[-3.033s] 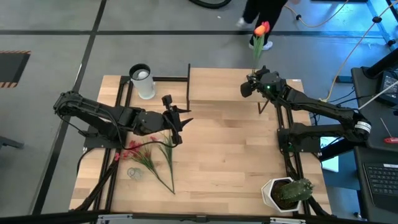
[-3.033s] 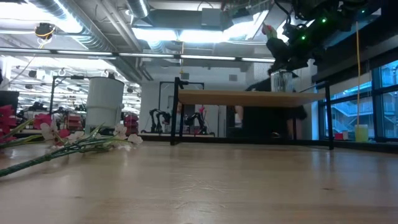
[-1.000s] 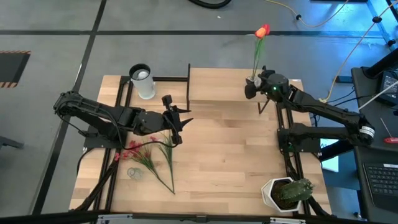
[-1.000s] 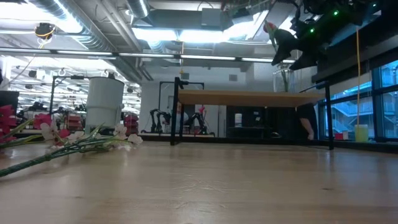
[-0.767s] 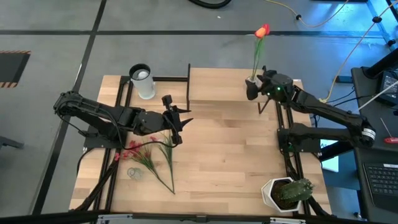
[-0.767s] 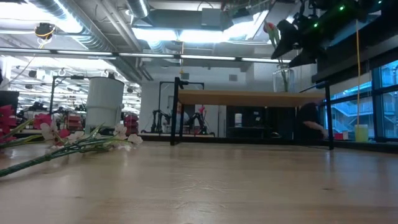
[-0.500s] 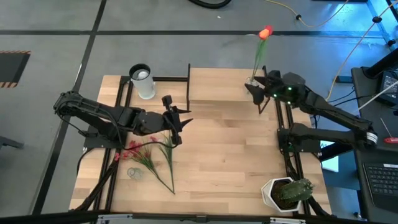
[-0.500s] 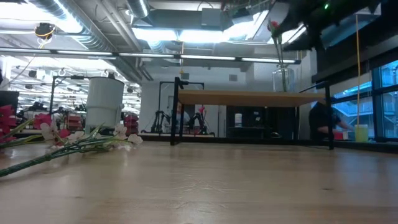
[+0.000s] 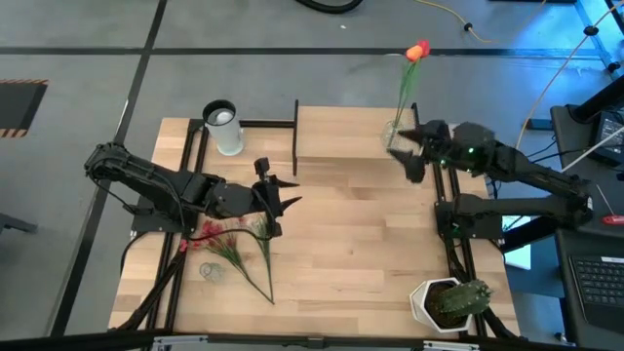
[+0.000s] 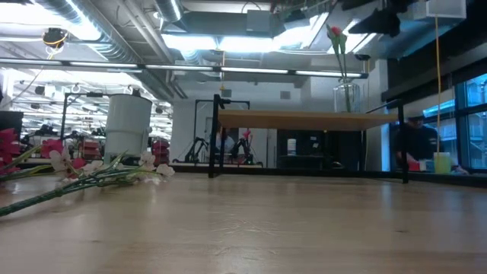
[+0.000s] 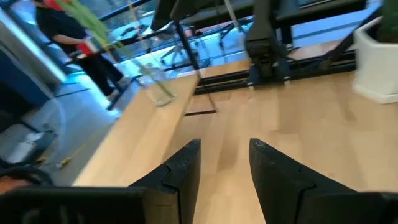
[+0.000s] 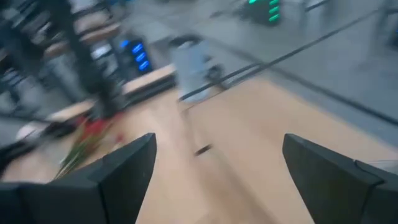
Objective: Pick and place flowers into a vace then onto a shelf
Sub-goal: Put the white flowers into the transparent vase
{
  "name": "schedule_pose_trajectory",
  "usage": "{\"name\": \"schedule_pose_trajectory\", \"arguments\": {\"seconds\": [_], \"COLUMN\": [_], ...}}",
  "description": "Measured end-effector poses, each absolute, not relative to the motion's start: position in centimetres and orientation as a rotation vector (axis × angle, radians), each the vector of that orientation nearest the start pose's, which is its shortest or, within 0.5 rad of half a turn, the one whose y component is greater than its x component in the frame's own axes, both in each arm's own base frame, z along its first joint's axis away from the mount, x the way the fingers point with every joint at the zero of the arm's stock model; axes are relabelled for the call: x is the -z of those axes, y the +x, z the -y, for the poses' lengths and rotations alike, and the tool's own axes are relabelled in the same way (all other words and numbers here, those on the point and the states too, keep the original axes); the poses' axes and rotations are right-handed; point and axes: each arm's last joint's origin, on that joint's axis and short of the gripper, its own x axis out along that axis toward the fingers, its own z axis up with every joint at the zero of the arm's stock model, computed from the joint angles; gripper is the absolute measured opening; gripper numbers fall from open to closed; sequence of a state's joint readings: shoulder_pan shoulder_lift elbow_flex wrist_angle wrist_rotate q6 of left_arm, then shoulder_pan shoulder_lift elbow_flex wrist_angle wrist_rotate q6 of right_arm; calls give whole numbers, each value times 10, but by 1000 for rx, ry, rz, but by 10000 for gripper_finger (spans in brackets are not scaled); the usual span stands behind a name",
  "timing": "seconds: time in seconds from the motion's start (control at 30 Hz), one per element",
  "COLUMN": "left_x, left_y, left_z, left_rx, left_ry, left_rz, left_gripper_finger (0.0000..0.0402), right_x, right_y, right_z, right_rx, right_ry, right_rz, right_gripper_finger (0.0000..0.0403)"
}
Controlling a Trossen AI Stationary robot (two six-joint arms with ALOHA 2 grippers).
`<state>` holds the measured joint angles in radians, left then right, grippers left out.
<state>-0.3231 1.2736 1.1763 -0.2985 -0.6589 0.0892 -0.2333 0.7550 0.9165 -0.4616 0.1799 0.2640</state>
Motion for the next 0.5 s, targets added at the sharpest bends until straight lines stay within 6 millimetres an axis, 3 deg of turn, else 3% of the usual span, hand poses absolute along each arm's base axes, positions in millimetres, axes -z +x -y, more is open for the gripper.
{"name": "schedule_pose_trajectory", "arguments": {"seconds": [0.23,0.5], "left_x": [-353,-346], "left_y": [261,253], "left_z": [89,109], "left_rx": [-207,-88], "left_ry": [166,7], "left_rz": [-378,-443], "left_gripper_finger": [130,130], "right_x": [-332,-288], "right_y": [196,256], "right_z": [2,-51], "right_rx": [248,112], "right_ry": [280,320], "right_rz": [-390,-516], "right_gripper_finger": [349,349]}}
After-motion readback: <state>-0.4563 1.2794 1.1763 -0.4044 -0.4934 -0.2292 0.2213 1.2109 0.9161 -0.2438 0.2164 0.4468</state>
